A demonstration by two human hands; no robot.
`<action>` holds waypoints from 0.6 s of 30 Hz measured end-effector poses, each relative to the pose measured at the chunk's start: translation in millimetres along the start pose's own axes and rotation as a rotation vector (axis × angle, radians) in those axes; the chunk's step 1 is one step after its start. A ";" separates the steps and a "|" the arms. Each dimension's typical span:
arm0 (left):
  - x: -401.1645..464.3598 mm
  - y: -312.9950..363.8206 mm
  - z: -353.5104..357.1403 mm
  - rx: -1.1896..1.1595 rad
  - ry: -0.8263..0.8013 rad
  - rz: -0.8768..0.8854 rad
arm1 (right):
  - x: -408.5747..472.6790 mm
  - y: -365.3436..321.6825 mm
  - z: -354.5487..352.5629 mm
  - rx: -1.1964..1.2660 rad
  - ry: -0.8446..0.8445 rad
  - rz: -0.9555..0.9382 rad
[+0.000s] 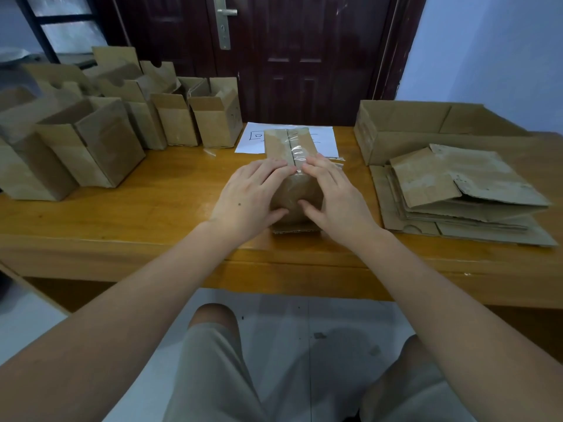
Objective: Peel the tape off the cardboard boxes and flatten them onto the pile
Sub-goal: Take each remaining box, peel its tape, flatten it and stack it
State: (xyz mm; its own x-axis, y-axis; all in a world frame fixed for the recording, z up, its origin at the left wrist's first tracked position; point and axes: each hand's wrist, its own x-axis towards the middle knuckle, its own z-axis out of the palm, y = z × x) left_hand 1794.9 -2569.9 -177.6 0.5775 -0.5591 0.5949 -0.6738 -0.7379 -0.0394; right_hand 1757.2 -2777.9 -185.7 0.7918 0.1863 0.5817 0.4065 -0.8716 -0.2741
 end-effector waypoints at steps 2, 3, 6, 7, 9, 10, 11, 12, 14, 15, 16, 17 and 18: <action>1.7 -1.1 -1.5 0.018 0.002 0.019 | -0.1 -1.1 0.0 0.006 0.000 0.006; 2.3 -1.5 -2.0 0.023 0.005 0.025 | -0.2 -1.3 0.0 0.009 0.000 0.008; 3.2 -3.0 -3.1 0.025 0.010 0.035 | -0.2 -0.2 -0.7 0.017 -0.010 0.003; 3.4 -3.4 -3.3 0.024 0.008 0.040 | -0.3 0.5 -1.1 0.017 -0.015 -0.001; 3.7 -3.5 -3.8 0.025 0.005 0.043 | -0.5 0.8 -1.0 0.009 -0.025 -0.003; 3.4 -3.7 -3.8 0.025 0.005 0.041 | -0.9 0.4 -0.5 0.001 -0.029 -0.001; 3.0 -4.0 -3.6 0.024 0.007 0.040 | -1.3 -0.4 0.2 -0.008 -0.028 0.003; 2.7 -4.4 -3.1 0.021 0.009 0.041 | -1.4 -1.1 0.9 -0.016 -0.024 0.006; 2.5 -5.0 -2.3 0.013 0.014 0.048 | -1.1 -2.1 1.6 -0.032 -0.019 0.010; 2.5 -5.3 -1.8 0.010 0.016 0.050 | -1.0 -2.2 1.7 -0.039 -0.018 0.011; 2.8 -5.6 -1.3 0.008 0.019 0.050 | -0.9 -2.2 2.0 -0.045 -0.016 0.011; 2.9 -6.0 -1.1 0.007 0.021 0.051 | -0.9 -1.9 1.9 -0.049 -0.015 0.010; 3.0 -6.0 -0.7 0.005 0.022 0.051 | -1.0 -1.9 1.9 -0.052 -0.014 0.008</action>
State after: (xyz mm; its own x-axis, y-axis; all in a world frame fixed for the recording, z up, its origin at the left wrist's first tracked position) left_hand 1800.4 -2566.8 -175.0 0.5321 -0.5876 0.6095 -0.6995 -0.7107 -0.0745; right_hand 1756.5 -2775.7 -187.2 0.8012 0.1852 0.5691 0.3764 -0.8952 -0.2385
